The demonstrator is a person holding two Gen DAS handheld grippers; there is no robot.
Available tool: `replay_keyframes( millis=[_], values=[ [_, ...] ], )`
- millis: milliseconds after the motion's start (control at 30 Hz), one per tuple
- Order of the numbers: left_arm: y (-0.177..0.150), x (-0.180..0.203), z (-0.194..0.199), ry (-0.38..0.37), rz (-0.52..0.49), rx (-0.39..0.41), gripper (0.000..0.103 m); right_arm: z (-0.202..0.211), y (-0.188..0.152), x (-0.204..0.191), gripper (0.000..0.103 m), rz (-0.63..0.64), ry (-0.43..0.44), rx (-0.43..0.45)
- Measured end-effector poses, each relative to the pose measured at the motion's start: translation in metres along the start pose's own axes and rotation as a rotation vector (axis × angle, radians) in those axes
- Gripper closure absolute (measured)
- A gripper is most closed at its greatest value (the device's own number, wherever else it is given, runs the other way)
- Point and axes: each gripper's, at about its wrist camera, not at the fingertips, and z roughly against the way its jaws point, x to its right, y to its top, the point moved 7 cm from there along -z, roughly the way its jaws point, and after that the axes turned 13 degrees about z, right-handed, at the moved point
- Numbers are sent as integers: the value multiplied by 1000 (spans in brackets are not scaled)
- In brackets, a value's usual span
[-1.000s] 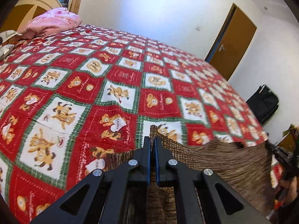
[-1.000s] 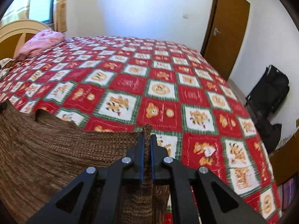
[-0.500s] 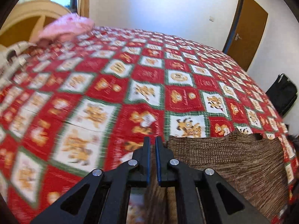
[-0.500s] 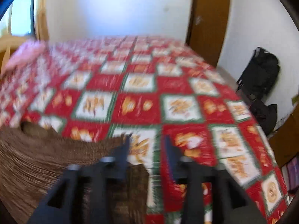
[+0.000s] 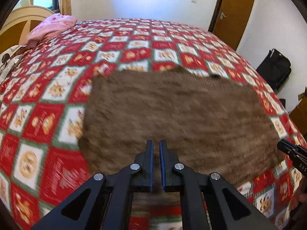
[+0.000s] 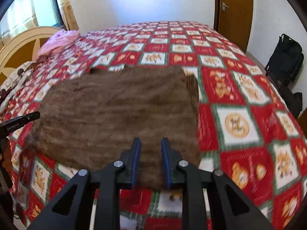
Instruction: Fold small clothes
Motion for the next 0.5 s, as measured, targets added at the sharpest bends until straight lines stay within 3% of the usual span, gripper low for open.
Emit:
replay_keyframes(
  millis=[167, 333, 433, 500],
  values=[
    [-20, 6, -8, 85, -40, -7, 96, -23, -28, 3, 78, -77, 12, -73],
    [-27, 0, -11, 141, -69, 39, 96, -22, -29, 1, 76, -76, -6, -55],
    [-29, 4, -13, 192, -119, 74, 93, -23, -31, -5, 66, -59, -19, -43],
    [-31, 5, -14, 271, -161, 112, 77, -24, -29, -12, 47, -36, -11, -36]
  ],
)
